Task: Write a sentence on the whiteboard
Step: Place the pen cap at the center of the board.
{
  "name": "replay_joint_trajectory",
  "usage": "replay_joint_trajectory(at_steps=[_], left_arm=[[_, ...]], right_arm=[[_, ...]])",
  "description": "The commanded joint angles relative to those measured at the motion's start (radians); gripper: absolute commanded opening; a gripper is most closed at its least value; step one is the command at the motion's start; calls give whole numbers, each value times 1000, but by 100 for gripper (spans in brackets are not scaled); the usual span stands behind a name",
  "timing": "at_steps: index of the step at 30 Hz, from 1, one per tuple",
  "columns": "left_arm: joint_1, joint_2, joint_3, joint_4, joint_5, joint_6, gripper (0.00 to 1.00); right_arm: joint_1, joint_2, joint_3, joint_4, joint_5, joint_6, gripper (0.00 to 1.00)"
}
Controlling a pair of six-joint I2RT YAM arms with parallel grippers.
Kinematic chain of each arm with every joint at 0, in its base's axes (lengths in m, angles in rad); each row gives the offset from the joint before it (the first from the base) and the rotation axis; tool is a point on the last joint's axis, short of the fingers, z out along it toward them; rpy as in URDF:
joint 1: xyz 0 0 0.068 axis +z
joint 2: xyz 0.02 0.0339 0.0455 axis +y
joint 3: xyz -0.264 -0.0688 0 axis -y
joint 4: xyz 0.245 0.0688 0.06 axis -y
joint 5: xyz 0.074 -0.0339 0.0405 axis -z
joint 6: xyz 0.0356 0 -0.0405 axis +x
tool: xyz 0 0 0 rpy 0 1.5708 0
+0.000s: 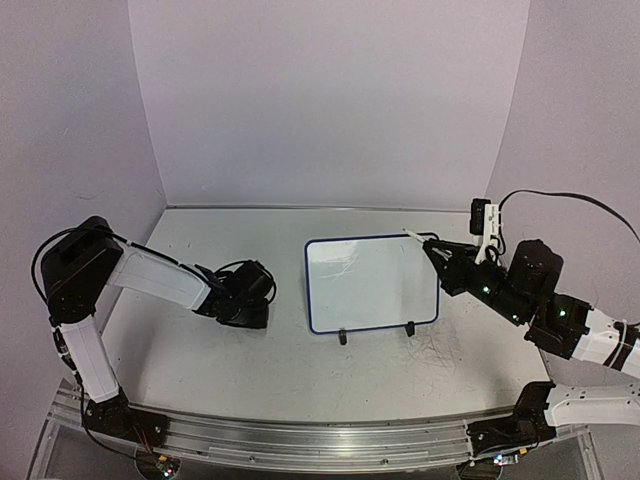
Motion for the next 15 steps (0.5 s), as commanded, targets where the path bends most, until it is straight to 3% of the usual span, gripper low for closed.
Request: replay_joint_trajectory(at_steps=[1, 15], left_arm=[[-2, 11, 23, -51, -11, 4, 26], [-2, -78, 30, -56, 0, 4, 40]], right_arm=[[0, -4, -8, 25, 16, 5, 0], [0, -9, -21, 25, 32, 13, 0]])
